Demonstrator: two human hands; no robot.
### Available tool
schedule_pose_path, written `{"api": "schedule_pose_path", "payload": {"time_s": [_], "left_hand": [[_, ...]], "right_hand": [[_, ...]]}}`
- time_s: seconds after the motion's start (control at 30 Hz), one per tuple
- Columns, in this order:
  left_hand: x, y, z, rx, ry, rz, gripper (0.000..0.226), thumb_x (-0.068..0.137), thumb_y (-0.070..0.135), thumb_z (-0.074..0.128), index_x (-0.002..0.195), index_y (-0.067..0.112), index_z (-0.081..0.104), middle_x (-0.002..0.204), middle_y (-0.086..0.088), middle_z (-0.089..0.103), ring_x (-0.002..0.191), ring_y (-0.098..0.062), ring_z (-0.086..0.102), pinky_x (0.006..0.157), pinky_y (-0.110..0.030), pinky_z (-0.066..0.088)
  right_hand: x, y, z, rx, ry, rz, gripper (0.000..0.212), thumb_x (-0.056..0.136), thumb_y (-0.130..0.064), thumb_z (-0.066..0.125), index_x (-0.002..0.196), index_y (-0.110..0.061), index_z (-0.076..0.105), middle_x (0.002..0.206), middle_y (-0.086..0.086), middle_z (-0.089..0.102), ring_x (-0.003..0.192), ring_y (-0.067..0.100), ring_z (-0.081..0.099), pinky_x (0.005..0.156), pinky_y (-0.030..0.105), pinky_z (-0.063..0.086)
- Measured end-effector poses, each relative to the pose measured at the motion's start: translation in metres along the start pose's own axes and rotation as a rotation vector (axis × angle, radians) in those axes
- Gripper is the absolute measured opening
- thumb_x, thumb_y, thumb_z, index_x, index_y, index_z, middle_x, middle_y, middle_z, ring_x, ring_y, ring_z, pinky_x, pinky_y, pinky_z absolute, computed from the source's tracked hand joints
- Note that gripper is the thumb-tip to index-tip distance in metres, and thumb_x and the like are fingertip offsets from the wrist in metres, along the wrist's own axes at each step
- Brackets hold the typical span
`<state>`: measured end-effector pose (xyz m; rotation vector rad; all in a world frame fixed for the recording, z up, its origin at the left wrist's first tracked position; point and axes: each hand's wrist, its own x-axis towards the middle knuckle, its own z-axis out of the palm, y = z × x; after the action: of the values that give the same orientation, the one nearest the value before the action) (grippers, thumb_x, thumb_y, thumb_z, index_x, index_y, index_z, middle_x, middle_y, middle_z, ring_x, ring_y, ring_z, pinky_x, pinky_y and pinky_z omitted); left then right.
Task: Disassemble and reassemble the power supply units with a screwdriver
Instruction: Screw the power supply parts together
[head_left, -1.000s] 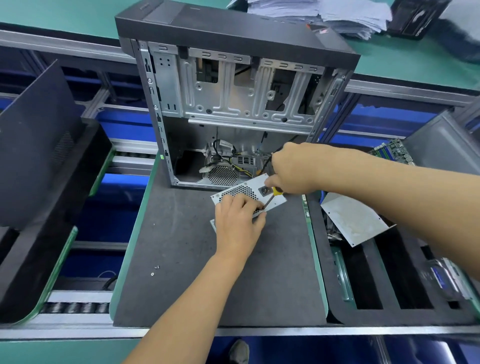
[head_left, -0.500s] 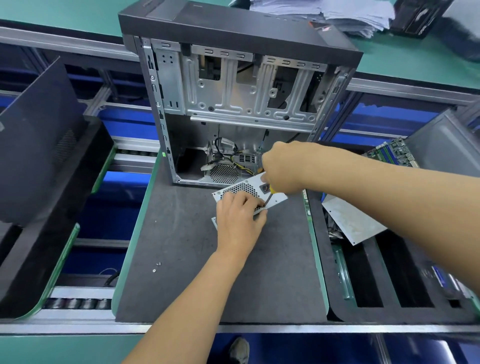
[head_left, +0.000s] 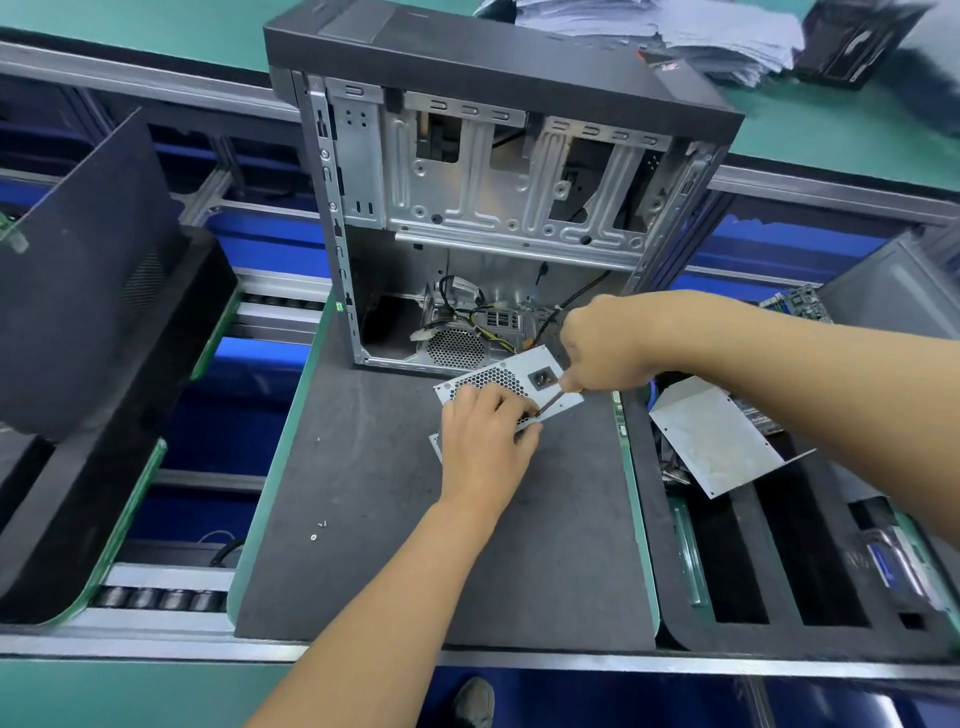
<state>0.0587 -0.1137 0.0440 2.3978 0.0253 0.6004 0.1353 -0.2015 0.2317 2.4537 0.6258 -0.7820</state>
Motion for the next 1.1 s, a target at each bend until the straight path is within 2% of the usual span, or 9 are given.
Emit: {"api": "schedule_pose_path", "payload": {"time_s": [0.1,0.2,0.33,0.43,0.57,0.67,0.77,0.87,1.1], "left_hand": [[-0.001,0.0,-0.001,0.0,-0.002,-0.007,0.012,0.075,0.014,0.083,0.085,0.016,0.076,0.083,0.0,0.065,0.078,-0.031,0.056,0.068,-0.04,0.042],[0.0,-0.002,-0.001,-0.003,0.008,0.005,0.014,0.073,0.013,0.085,0.084,0.016,0.076,0.082,0.0,0.065,0.077,-0.031,0.056,0.067,-0.038,0.04],[0.0,-0.002,0.001,-0.01,0.032,0.02,0.016,0.071,0.011,0.085,0.083,0.016,0.076,0.082,0.0,0.065,0.075,-0.031,0.056,0.066,-0.037,0.038],[0.0,-0.002,0.002,-0.007,0.027,0.014,0.016,0.072,0.011,0.085,0.084,0.016,0.076,0.082,0.0,0.065,0.076,-0.03,0.056,0.067,-0.037,0.038],[-0.001,0.0,0.002,-0.002,0.019,0.017,0.016,0.071,0.01,0.085,0.084,0.014,0.075,0.081,-0.001,0.065,0.075,-0.031,0.056,0.065,-0.041,0.042],[-0.002,-0.002,0.0,0.001,0.015,0.027,0.017,0.07,0.01,0.085,0.084,0.014,0.075,0.082,-0.001,0.065,0.075,-0.031,0.055,0.065,-0.04,0.042],[0.001,-0.003,0.001,-0.007,0.024,0.028,0.018,0.069,0.009,0.086,0.083,0.015,0.075,0.081,-0.001,0.065,0.074,-0.031,0.056,0.065,-0.039,0.041],[0.0,-0.002,0.003,-0.015,0.021,0.02,0.018,0.069,0.01,0.086,0.083,0.016,0.075,0.082,0.001,0.065,0.075,-0.03,0.056,0.066,-0.037,0.039],[0.0,-0.002,0.002,0.006,0.016,0.037,0.019,0.068,0.01,0.087,0.081,0.014,0.073,0.08,-0.001,0.064,0.072,-0.031,0.054,0.064,-0.039,0.039]], "right_hand": [[-0.003,0.004,0.001,0.102,-0.097,0.028,0.037,0.097,-0.045,0.05,0.085,-0.01,0.059,0.083,0.01,0.063,0.074,0.029,0.06,0.061,0.029,0.043],[-0.006,-0.001,0.01,-0.031,0.092,-0.088,0.025,0.092,-0.029,0.058,0.114,-0.019,0.051,0.109,0.005,0.054,0.09,0.029,0.059,0.071,0.034,0.048],[-0.001,-0.002,0.011,-0.363,0.313,-0.241,0.011,0.093,-0.012,0.053,0.082,-0.014,0.051,0.082,0.002,0.039,0.065,0.025,0.047,0.061,0.035,0.045],[0.001,-0.005,0.006,-0.32,0.238,-0.185,0.039,0.097,-0.022,0.053,0.066,-0.015,0.03,0.07,0.001,0.03,0.056,0.02,0.039,0.055,0.03,0.037],[0.014,-0.015,0.003,-0.148,0.062,-0.038,0.017,0.1,-0.02,0.047,0.088,-0.013,0.056,0.092,0.005,0.058,0.077,0.024,0.054,0.065,0.032,0.045],[0.002,-0.013,-0.004,-0.075,-0.086,0.015,0.037,0.094,-0.047,0.06,0.097,-0.01,0.06,0.083,0.001,0.058,0.064,0.019,0.051,0.052,0.029,0.038],[-0.011,-0.013,0.0,-0.167,0.109,-0.029,0.026,0.092,-0.022,0.065,0.111,-0.014,0.049,0.108,0.005,0.045,0.07,0.025,0.048,0.058,0.032,0.039],[-0.018,-0.014,0.006,-0.252,0.315,-0.108,0.02,0.09,-0.002,0.058,0.095,-0.016,0.043,0.096,0.004,0.038,0.067,0.024,0.038,0.06,0.034,0.037],[-0.014,-0.026,0.012,-0.237,0.4,-0.15,0.006,0.099,-0.021,0.051,0.098,-0.016,0.054,0.073,-0.001,0.028,0.075,0.029,0.046,0.062,0.035,0.036]]}}
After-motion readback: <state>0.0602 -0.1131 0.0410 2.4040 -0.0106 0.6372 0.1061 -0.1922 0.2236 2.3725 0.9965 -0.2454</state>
